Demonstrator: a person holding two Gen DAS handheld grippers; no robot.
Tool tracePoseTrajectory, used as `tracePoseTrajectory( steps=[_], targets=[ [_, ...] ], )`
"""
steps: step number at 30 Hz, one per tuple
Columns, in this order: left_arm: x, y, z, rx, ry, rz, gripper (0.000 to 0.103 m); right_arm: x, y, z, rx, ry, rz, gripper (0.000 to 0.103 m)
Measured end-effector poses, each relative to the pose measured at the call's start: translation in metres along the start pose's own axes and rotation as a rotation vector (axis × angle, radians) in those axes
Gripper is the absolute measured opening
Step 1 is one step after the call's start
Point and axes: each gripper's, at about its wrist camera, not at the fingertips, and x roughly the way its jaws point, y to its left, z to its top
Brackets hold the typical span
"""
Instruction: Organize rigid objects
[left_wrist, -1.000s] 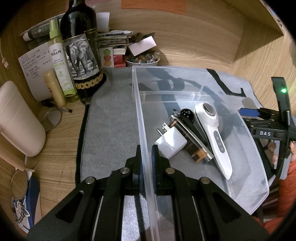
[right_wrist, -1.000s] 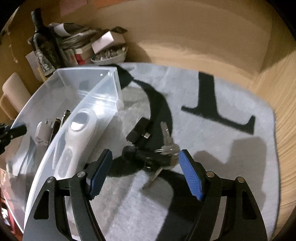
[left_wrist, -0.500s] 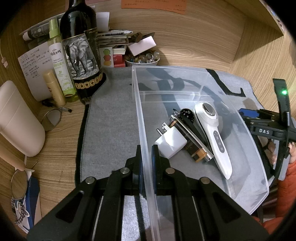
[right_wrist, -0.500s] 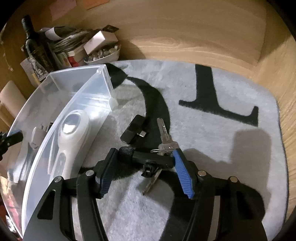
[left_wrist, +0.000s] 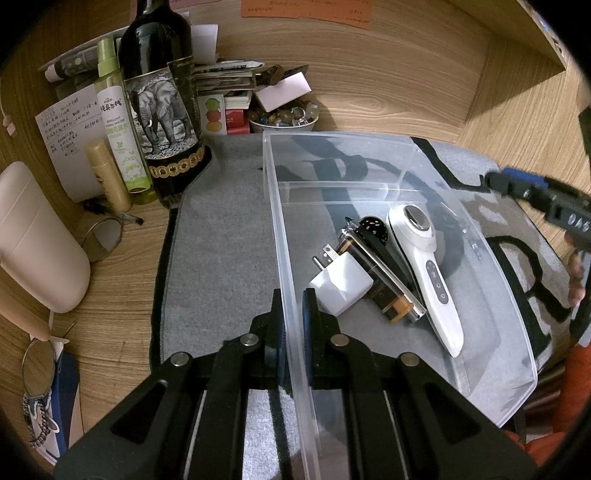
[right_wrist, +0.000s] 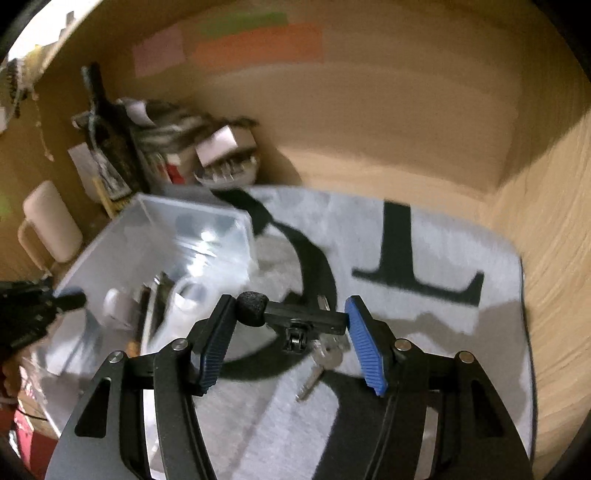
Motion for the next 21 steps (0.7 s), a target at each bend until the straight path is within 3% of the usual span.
tracePoseTrajectory(
  steps=[11,21],
  targets=[
    [0.000,0.000,0.000,-0.001,0.000,0.000,0.007,-0.018,0.052,0.027,-0.111,-0.094,0.095,0.058],
    [0.000,-0.001,0.000,-0.001,-0.001,0.000,0.008,0.007,0.090,0.021,-0.168,-0.026,0.172,0.058]
  ],
)
